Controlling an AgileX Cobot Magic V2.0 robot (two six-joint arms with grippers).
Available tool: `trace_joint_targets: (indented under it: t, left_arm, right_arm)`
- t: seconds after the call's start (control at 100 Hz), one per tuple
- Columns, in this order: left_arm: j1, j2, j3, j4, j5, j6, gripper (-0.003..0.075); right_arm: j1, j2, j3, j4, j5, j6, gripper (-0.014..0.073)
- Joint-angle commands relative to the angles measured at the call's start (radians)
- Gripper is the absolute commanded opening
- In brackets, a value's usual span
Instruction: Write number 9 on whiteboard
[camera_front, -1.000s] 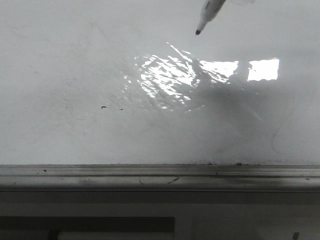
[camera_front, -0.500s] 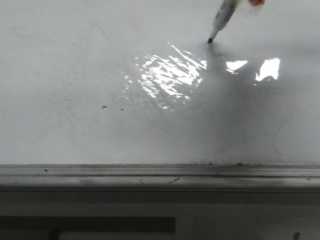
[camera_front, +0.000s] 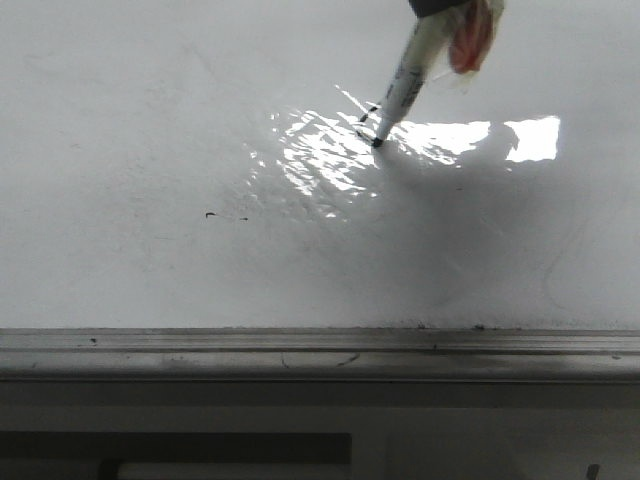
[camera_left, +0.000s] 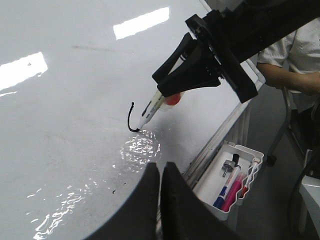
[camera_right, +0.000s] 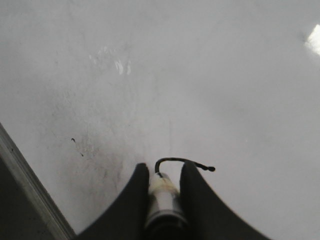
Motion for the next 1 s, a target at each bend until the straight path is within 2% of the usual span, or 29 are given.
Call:
trace_joint_targets:
  t: [0.0,0.2,0.65,0.81,0.99]
  left_arm:
    - [-0.001,0.007,-0.027,-0.03,-0.06,-0.014,-0.002]
    - [-0.001,0.007,-0.027,-0.03,-0.06,-0.014,-0.002]
    - [-0.001,0.007,-0.027,-0.03,-0.06,-0.014,-0.002]
    - [-0.001,0.007,-0.027,-0.03,-0.06,-0.014,-0.002]
    - [-0.001,0.007,-0.027,-0.03,-0.06,-0.014,-0.002]
  right_arm:
    - [-0.007,-0.022,-0.024,-0.029,0.125,-0.031,-0.0062]
    - [-0.035,-0.045,-0.043,-0.087,0.127,-0.031,-0.0062]
    - [-0.073,-0.041,-0.077,-0.104,0.102,-0.031,-0.0062]
    - [-0.068,-0.041,-0.067,0.009,0.136,-0.031,-0.0062]
    - [0.011,-0.043,0.035,0.144,0.148,-0.03,-0.0062]
